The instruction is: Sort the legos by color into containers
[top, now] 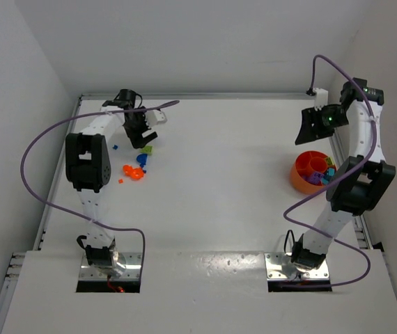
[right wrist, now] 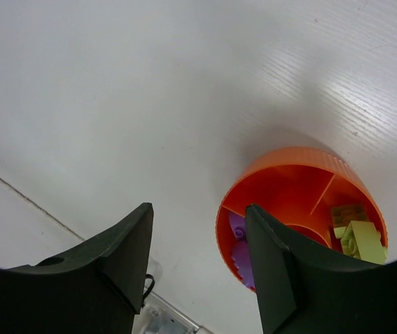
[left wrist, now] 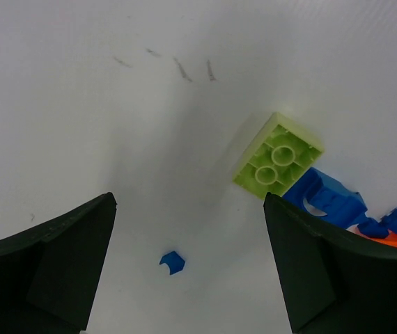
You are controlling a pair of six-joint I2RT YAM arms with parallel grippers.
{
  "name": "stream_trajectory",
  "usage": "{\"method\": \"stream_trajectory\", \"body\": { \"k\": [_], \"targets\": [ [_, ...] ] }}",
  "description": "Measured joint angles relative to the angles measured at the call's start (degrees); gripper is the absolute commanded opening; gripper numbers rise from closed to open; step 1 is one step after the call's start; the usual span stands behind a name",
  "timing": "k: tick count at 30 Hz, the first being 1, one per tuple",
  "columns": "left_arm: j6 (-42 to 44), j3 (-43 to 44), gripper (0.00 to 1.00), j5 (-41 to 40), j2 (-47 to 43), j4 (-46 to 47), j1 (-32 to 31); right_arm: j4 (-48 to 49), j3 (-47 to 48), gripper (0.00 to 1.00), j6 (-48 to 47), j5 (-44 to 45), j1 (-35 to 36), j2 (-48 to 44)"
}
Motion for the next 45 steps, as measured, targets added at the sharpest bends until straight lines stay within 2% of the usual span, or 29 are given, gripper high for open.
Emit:
{"method": "stream_trajectory", "body": {
  "k": [13, 23, 26, 28, 29, 31, 32, 36, 42, 45],
  "targets": [
    [0.8, -0.4, 0.92, 6.6, 1.5, -2.0, -0.1, 0.1, -1.9, 0.57, 0.0, -0.5, 0.3, 0.0],
    [-0.2, -3.4, 0.91, 8.7, 3.8, -1.3, -0.1, 0.1, -1.9, 0.58, 0.0, -0.5, 0.3, 0.0],
    [-1.3, -3.9, 0.85, 8.8, 4.1, -0.6, -0.1, 0.1, -1.9, 0.58, 0.0, -0.5, 0.3, 0.0],
    [-1.6, -3.9, 0.75, 8.7, 4.2, -0.5, -0.1, 0.1, -1.9, 0.58, 0.0, -0.5, 0.4, 0.0],
    [-1.8, -4.0, 0.67, 8.7, 4.2, -0.3, -0.1, 0.1, -1.9, 0.58, 0.0, -0.5, 0.4, 0.0],
    [-1.7, -4.4, 0.58, 8.7, 4.1, 0.2, -0.1, 0.1, -1.9, 0.58, 0.0, -0.5, 0.7, 0.1],
    [-1.7, -4.7, 0.48, 8.8, 3.9, 0.4, -0.1, 0.1, -1.9, 0.58, 0.0, -0.6, 0.9, 0.1],
    [-1.2, -7.1, 0.30, 9.0, 2.5, 1.7, -0.2, 0.7, -3.0, 0.58, 1.4, -3.0, 2.0, 0.0],
    [-1.2, -12.6, 0.27, 9.8, -1.1, 3.7, -0.6, 4.0, -12.1, 0.58, 8.9, -13.8, 6.4, 0.1],
    [-3.1, -17.3, 0.27, 12.1, -5.6, 3.1, -2.1, 6.5, -16.0, 0.58, 13.5, -20.7, 9.0, 0.1]
  ]
}}
